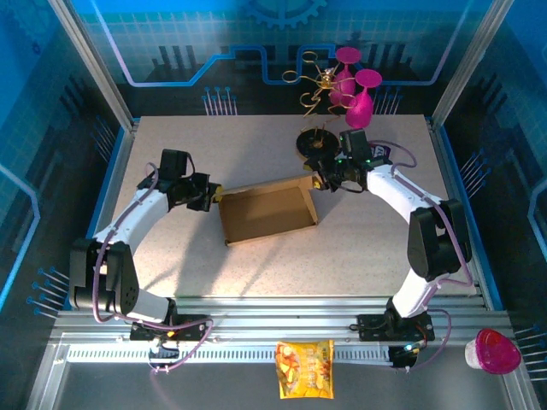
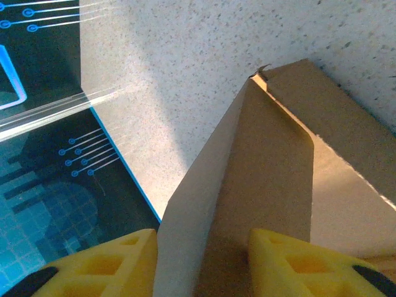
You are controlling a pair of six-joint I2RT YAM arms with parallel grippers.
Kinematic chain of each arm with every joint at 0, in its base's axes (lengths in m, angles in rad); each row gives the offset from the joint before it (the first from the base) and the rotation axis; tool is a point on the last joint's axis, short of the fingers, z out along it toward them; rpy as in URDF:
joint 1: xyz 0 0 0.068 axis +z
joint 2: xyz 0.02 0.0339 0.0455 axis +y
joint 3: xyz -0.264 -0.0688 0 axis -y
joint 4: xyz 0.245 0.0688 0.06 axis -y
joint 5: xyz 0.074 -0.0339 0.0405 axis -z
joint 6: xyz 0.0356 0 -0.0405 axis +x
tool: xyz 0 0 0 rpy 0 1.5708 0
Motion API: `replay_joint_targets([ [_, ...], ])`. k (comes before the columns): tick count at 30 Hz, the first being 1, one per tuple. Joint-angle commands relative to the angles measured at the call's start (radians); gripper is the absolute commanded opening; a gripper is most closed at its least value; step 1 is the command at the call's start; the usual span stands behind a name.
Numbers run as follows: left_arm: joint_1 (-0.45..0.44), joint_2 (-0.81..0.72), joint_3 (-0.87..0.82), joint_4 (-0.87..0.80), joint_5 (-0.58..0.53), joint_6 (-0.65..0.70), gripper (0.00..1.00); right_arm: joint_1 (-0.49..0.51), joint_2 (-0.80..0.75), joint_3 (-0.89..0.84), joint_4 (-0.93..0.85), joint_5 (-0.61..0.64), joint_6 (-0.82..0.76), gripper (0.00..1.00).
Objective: Fold the paper box
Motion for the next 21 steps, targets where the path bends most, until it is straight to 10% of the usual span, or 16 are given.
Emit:
replay_joint_targets([
  [1,-0.002,0.012,0.047,-0.006,0.039,0.027,0.00,0.019,0.022,0.012,0.044,-0.072,0.050,0.44],
  [15,0.008,0.045,0.056,0.030,0.074,0.077,0.00,0.021,0.043,-0.001,0.052,-0.085,0.051,0.31],
  [21,0.024,0.045,0.071,-0.088,0.075,0.220,0.46,0.014,0.037,0.021,-0.081,-0.031,-0.116,0.32],
])
